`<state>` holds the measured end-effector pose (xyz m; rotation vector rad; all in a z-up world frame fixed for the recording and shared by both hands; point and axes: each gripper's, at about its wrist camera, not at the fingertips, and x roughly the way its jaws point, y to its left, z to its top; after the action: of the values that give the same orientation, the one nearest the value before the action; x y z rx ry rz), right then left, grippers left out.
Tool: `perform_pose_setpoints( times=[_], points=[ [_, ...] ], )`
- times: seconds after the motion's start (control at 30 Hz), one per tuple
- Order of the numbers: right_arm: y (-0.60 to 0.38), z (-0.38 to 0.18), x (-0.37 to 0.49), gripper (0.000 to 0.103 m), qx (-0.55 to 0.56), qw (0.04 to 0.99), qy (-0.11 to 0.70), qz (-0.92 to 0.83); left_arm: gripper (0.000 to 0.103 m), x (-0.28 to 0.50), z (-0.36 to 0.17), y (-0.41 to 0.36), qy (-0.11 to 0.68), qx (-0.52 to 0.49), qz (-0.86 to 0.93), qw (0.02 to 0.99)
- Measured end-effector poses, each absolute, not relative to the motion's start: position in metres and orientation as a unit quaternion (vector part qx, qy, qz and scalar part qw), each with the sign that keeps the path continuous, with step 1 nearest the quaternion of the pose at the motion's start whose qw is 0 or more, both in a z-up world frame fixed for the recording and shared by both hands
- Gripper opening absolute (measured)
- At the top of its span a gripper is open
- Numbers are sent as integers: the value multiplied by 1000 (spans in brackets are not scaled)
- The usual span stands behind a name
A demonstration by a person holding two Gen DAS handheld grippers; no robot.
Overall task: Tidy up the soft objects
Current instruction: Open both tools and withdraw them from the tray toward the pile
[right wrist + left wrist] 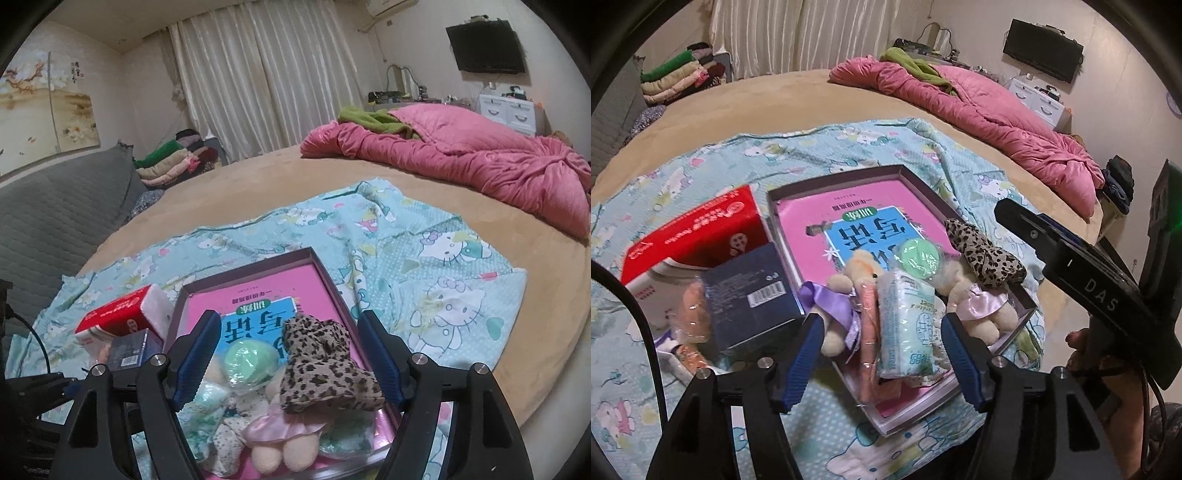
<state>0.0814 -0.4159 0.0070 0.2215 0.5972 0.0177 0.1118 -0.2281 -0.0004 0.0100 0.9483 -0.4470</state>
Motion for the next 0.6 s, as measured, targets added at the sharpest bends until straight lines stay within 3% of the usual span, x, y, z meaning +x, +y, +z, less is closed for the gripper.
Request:
perform_pose_setpoints(
  times=[0.6],
  points=[
    [-355, 53, 60, 79, 88, 954, 280, 62, 75, 92, 30, -168, 436, -3, -165, 885]
  ],
)
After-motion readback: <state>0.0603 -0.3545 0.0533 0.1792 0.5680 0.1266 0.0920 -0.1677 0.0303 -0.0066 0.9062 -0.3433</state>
